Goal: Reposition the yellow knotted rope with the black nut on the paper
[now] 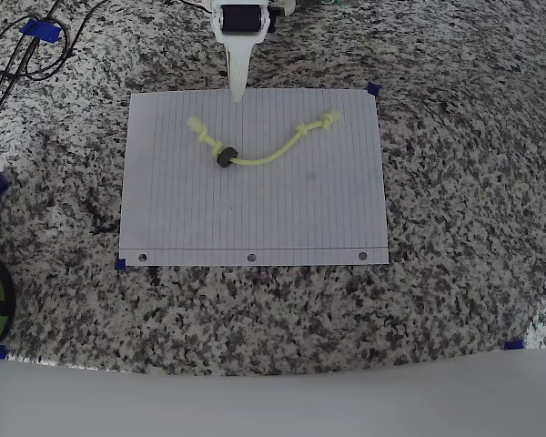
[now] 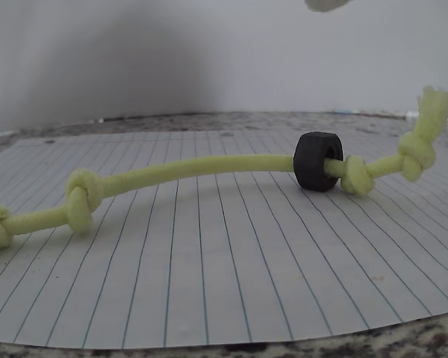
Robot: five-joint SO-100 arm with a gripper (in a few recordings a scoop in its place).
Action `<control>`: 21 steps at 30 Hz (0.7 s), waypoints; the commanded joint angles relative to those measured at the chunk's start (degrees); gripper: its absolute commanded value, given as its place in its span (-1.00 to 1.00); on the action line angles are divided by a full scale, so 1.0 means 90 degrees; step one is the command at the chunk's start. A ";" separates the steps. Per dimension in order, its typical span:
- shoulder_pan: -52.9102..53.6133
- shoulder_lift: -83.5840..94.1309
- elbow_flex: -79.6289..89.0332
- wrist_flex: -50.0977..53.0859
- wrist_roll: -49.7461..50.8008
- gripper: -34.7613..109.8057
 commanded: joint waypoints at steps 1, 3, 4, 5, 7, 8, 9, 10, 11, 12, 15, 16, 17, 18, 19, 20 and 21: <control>0.0000 0.0215 0.0000 0.0029 -0.0762 -0.52; 0.0000 0.0361 0.0068 0.0166 -0.1123 -0.52; -0.0039 0.0391 0.0078 0.0342 -0.1250 -0.52; -0.0078 0.0410 0.0098 0.0518 -0.1318 -0.52; -0.0107 0.0527 0.0215 0.0762 -0.1328 -0.52; -0.0117 0.0615 0.0313 0.0869 -0.1328 -0.52; -0.0117 0.0742 0.0400 0.0967 -0.1318 -0.52; -0.0107 0.0781 0.0479 0.1006 -0.1299 -0.52; -0.0098 0.0781 0.0518 0.1064 -0.1299 -0.52; -0.0098 0.0781 0.0537 0.1162 -0.1299 -0.52; -0.0078 0.0781 0.0693 0.1309 -0.1289 -0.52; -0.0059 0.0781 0.0771 0.1309 -0.1270 -0.52; -0.0059 0.0781 0.0840 0.1357 -0.1260 -0.52; -0.0059 0.0781 0.0850 0.1436 -0.1260 -0.52; -0.0059 0.0781 0.0850 0.1455 -0.1260 -0.52; -0.0068 0.0781 0.0850 0.1455 -0.1260 -0.52; -0.0088 0.0781 0.0850 0.1455 -0.1260 -0.52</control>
